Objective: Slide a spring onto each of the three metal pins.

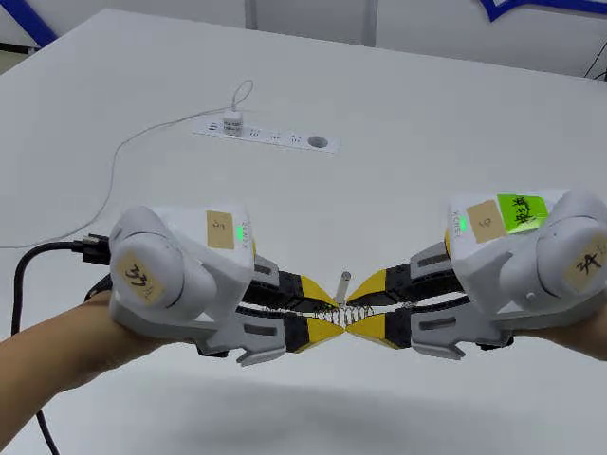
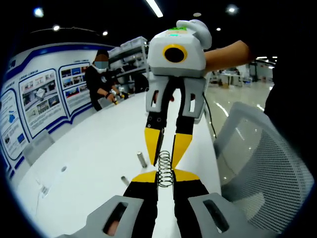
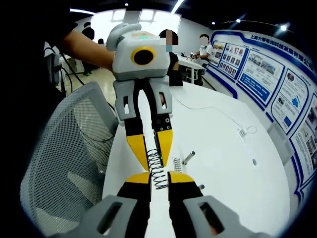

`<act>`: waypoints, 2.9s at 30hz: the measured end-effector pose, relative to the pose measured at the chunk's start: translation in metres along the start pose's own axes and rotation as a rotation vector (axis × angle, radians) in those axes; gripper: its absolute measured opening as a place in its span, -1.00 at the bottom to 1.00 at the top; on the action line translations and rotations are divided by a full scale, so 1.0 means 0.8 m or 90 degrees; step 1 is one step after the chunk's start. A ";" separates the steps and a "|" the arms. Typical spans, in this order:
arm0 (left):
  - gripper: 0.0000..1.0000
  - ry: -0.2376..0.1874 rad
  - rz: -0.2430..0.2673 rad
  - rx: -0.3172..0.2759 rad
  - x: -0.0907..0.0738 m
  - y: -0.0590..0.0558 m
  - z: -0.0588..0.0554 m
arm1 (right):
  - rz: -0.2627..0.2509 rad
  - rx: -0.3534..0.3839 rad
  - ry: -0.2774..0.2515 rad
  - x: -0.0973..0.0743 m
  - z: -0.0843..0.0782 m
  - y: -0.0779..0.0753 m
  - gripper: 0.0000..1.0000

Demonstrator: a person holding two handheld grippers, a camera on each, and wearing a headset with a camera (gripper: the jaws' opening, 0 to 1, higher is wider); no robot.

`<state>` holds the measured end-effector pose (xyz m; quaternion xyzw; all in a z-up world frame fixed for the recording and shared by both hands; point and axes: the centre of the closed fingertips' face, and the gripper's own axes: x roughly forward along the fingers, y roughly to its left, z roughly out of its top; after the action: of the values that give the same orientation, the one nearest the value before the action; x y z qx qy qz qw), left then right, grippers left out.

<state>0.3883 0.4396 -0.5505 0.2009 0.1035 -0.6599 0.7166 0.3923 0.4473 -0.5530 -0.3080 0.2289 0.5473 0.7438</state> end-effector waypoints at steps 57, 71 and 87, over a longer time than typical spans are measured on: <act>-0.80 -0.008 -0.008 -0.009 0.000 -0.005 0.004 | 0.047 0.139 -0.182 -0.017 0.059 0.010 -0.78; -0.78 -0.011 -0.008 -0.052 0.000 -0.003 0.002 | 0.028 0.134 -0.182 -0.011 0.063 0.005 -0.79; -0.36 0.013 0.026 -0.094 -0.009 0.011 -0.014 | -0.007 0.148 -0.188 -0.018 0.059 -0.022 -0.79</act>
<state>0.3974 0.4513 -0.5564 0.1564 0.1550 -0.6337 0.7416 0.4053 0.4674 -0.5062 -0.1378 0.1772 0.5521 0.8030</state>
